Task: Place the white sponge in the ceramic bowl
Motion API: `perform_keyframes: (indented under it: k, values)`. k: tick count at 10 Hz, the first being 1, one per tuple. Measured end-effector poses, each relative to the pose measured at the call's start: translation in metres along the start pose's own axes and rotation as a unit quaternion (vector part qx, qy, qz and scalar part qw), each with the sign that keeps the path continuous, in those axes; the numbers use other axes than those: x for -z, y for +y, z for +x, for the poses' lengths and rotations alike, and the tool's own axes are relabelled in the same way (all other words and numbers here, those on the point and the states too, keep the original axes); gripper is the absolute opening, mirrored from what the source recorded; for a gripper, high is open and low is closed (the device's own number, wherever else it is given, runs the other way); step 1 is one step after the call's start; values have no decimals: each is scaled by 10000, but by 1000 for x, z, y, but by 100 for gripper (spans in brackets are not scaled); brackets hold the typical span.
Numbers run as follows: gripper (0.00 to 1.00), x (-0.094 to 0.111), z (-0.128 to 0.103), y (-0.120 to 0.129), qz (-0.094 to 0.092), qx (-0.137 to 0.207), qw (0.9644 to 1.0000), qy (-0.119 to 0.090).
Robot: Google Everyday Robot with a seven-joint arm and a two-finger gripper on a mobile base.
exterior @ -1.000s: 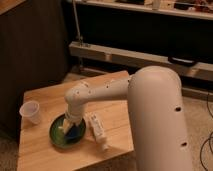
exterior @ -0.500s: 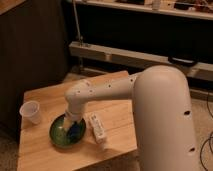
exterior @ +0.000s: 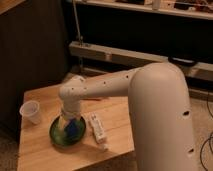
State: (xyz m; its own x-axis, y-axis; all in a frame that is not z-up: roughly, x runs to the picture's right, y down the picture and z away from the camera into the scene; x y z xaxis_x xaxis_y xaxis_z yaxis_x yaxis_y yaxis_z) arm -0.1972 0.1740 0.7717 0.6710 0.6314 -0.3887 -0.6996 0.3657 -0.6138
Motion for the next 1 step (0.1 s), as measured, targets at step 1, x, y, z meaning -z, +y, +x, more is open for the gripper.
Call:
perform_keyframes:
  k: [1]
  values:
    - [80, 0, 0, 0, 2, -2, 10000, -2]
